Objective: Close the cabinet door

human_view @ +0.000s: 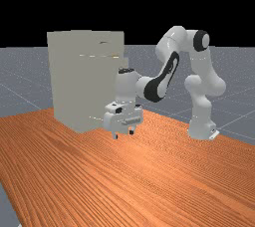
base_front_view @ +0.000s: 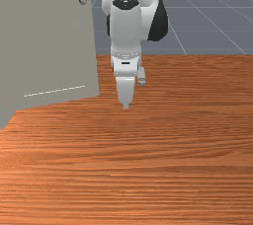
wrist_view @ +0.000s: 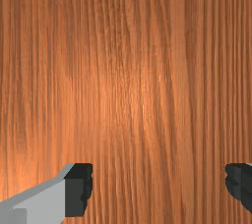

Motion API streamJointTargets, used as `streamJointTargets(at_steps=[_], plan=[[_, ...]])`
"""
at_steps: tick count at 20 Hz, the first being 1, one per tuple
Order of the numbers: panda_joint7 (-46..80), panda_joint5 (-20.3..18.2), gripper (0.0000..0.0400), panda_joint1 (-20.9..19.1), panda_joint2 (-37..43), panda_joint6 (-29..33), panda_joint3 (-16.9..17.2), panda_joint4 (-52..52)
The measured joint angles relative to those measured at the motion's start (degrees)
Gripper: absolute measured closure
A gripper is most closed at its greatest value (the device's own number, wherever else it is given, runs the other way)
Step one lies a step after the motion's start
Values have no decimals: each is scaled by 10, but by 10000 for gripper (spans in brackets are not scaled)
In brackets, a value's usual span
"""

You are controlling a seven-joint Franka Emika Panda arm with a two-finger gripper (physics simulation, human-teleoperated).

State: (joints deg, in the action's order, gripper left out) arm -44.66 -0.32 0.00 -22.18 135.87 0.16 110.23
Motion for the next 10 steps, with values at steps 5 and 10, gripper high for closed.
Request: streamJointTargets(at_steps=[5, 10], plan=[[33, 20, 20, 0, 3, -26, 22, 9], [555, 28, 367, 18, 170, -249, 72, 15]])
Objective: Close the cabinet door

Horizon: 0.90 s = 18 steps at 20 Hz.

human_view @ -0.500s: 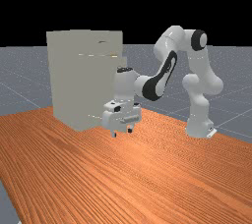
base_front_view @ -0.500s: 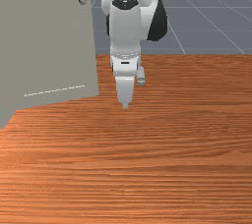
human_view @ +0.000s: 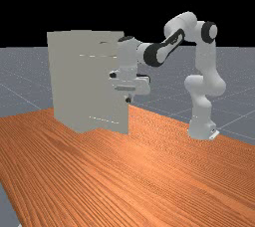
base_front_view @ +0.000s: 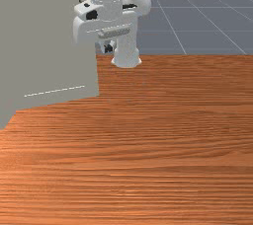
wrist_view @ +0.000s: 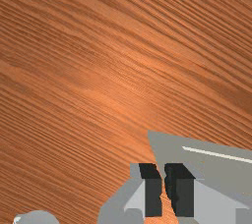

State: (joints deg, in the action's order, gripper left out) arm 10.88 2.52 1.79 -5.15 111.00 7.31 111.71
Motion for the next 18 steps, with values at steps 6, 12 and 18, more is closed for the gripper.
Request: streamJointTargets(at_steps=[6, 12, 18], plan=[[260, -25, 398, 6, -34, -29, 13, -23], [269, -31, 400, 10, -85, 18, 7, -2], [270, -6, 400, 10, -69, 52, 16, 50]])
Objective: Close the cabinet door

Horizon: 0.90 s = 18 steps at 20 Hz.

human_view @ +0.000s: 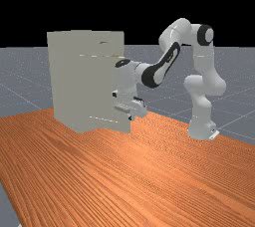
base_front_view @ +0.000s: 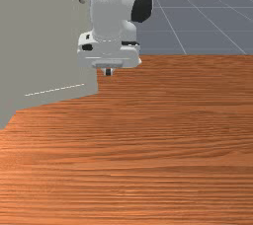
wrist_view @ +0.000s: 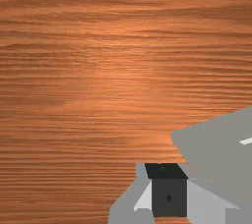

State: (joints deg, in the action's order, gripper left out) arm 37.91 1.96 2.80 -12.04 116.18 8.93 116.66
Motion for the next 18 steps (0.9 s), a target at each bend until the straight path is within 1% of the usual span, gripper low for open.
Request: streamJointTargets(at_steps=[4, 7, 10, 12, 14, 18], plan=[[2, 42, 400, 2, 38, 46, 22, 67], [4, 67, 400, -1, 68, 90, 49, 121], [5, 81, 400, -3, 70, 112, 75, 137], [2, 91, 400, -6, 66, 131, 98, 142], [-3, 108, 400, -12, 63, 149, 129, 147], [-34, 127, 400, -28, 57, 179, 187, 149]])
